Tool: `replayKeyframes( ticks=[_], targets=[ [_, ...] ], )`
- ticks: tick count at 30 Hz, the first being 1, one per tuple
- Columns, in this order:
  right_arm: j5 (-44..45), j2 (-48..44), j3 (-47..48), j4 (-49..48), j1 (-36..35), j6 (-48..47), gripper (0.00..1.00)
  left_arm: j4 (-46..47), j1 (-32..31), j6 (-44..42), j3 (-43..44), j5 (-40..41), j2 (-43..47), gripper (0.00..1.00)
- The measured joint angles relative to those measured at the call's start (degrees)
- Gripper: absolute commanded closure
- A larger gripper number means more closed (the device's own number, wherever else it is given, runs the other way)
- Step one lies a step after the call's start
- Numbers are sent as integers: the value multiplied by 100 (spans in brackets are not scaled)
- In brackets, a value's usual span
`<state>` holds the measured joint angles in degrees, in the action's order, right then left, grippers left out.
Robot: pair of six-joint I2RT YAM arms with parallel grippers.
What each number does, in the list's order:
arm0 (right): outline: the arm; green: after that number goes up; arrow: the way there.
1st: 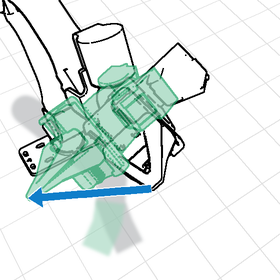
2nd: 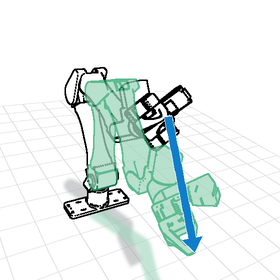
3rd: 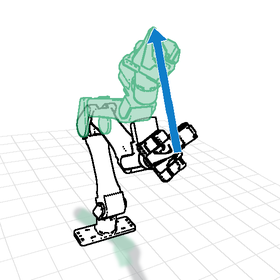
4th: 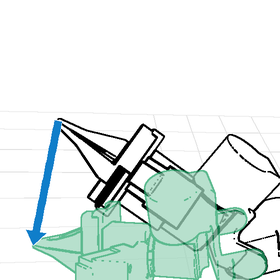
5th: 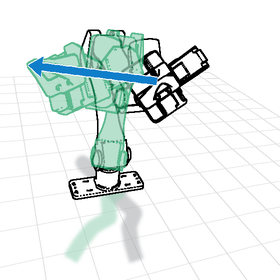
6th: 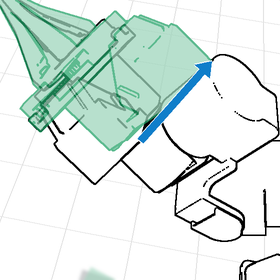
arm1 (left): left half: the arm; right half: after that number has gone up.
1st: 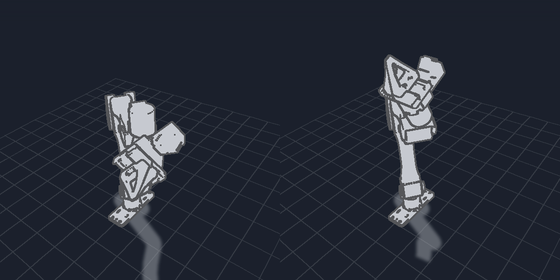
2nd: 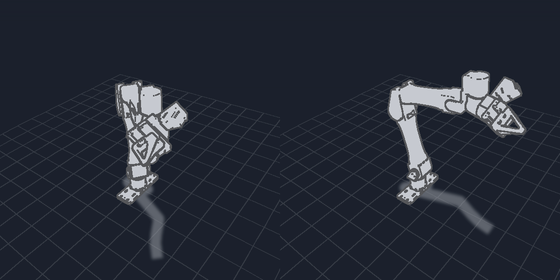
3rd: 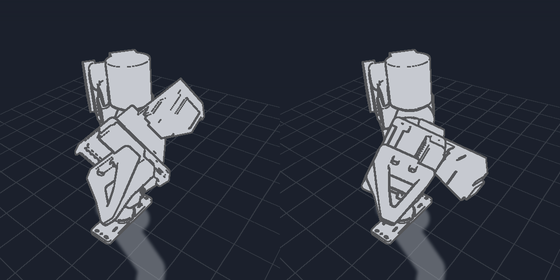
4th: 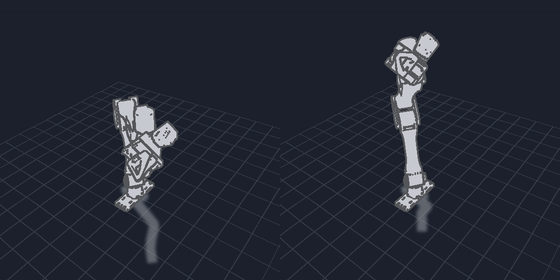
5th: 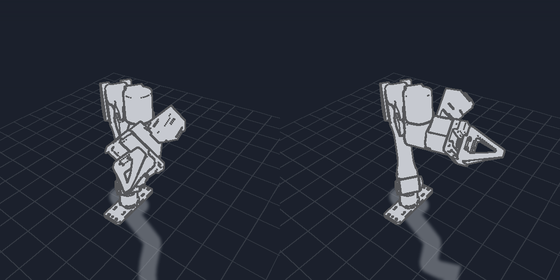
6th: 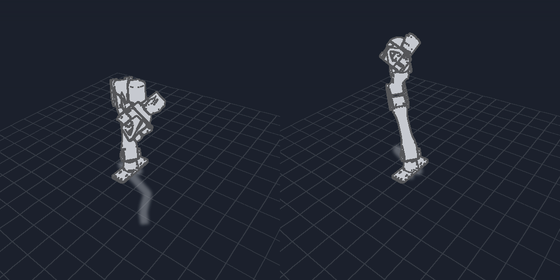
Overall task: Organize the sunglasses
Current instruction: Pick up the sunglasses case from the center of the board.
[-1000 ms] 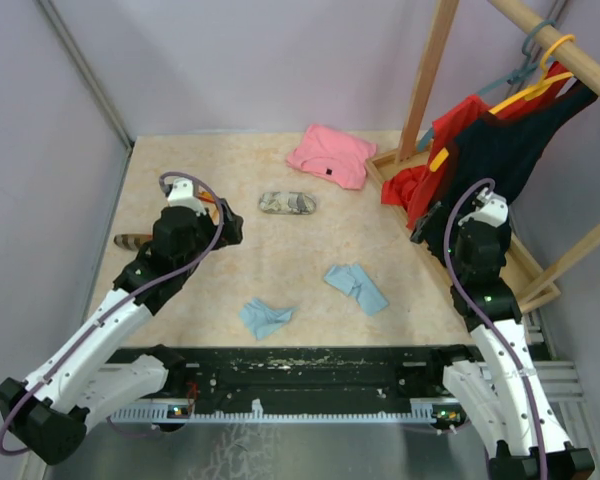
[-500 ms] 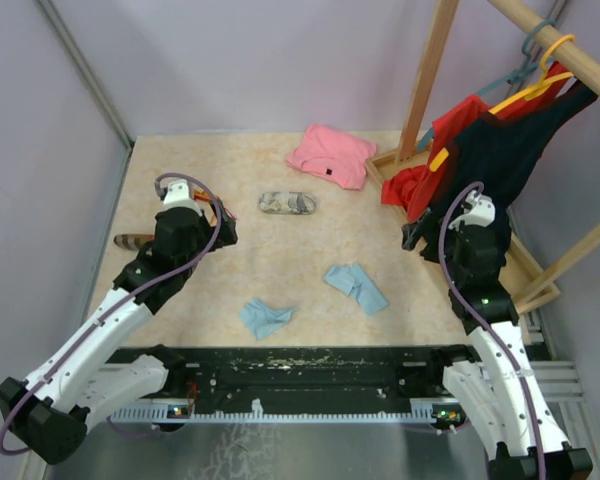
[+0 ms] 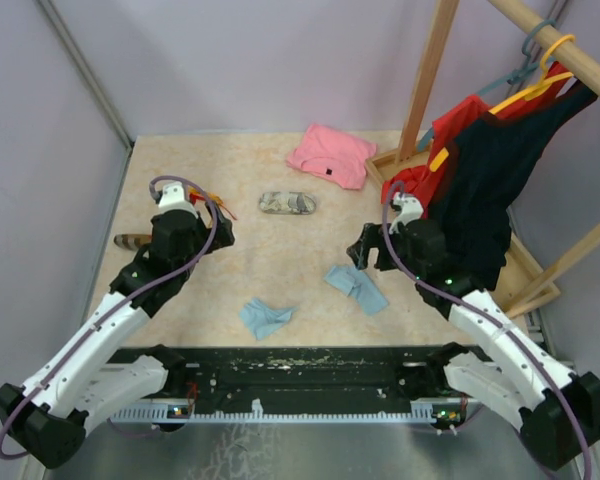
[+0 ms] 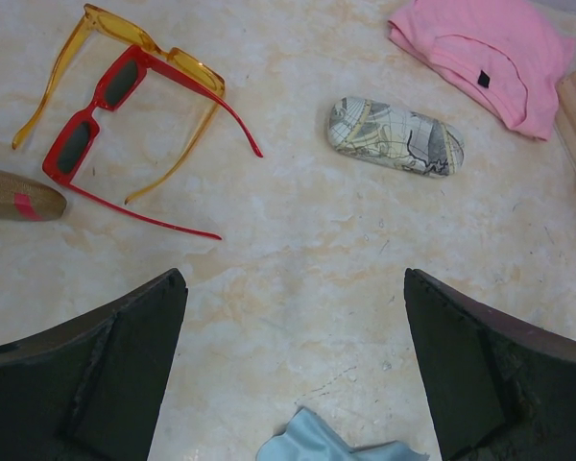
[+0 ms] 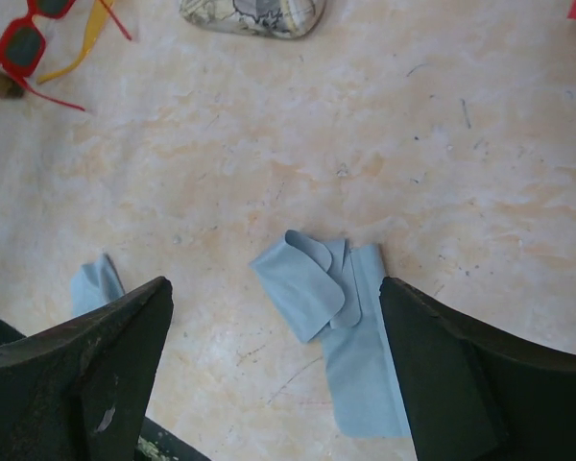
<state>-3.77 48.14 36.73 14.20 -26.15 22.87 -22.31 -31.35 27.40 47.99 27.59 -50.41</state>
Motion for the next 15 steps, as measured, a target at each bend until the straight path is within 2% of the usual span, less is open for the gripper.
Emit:
replayKeyframes(
  ticks=[7,15],
  targets=[
    [-251,1043,46,-520,-492,-350,10,-173,2,109,-59,-11,44,1],
    [-686,2122,570,-1637,-520,-1102,4,-485,2,133,-66,-59,398,1]
  ],
)
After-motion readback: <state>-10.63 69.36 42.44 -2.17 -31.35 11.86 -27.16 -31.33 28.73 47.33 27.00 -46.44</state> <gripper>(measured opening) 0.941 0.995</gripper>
